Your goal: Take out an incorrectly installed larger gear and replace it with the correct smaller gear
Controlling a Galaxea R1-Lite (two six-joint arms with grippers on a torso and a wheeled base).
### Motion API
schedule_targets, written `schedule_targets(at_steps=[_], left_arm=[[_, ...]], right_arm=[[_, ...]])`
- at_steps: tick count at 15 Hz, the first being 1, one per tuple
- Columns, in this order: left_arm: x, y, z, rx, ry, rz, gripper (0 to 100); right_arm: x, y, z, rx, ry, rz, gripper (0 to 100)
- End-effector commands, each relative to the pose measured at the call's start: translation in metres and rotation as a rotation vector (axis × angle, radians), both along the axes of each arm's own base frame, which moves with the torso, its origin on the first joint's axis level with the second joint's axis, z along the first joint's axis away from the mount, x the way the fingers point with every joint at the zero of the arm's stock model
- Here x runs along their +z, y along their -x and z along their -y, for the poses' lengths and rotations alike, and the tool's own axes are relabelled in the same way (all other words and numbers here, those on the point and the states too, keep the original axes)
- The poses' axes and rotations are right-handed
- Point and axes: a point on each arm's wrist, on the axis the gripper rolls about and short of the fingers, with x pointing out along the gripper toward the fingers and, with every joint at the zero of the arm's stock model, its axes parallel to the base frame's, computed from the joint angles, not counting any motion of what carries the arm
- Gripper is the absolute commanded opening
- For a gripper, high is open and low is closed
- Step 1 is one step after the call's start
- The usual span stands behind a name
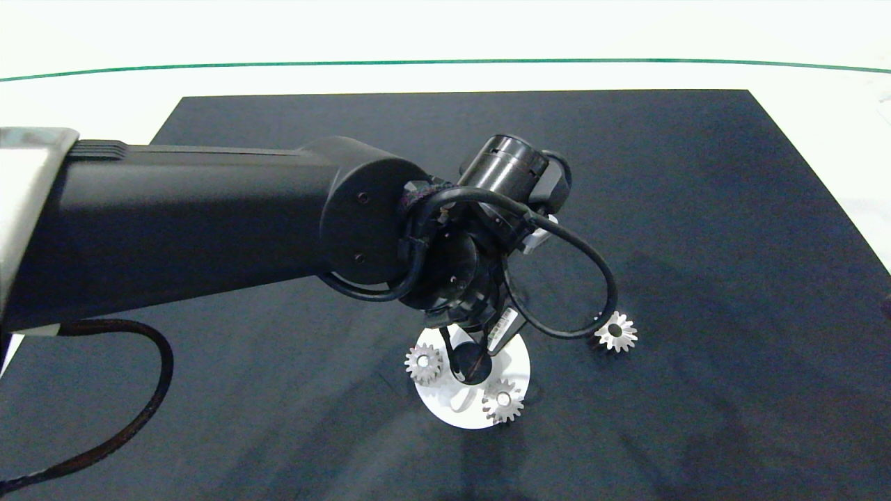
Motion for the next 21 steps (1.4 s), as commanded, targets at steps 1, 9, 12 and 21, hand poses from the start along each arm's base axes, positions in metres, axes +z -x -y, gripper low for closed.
schedule_targets(at_steps=[1,9,12,21], left_arm=[[0.0009,0.0018,0.0002,-0.003,-0.002,0.001,31],[-0.0031,0.0016,0.0006,-0.002,-0.018,-0.013,31],[-0.0037,-0.0005,-0.0007,0.004,-0.019,-0.014,31],[-0.005,-0.0014,0.0013,0.002,-0.02,-0.014,31]], right_arm=[[0.0002,0.0001,0.0001,-0.001,0.001,0.002,100],[-0.0005,0.0,0.0,-0.001,0.002,0.001,100],[-0.0005,0.0,0.0,-0.001,0.002,0.001,100],[-0.0008,0.0018,-0.0014,0.022,0.003,0.002,100]])
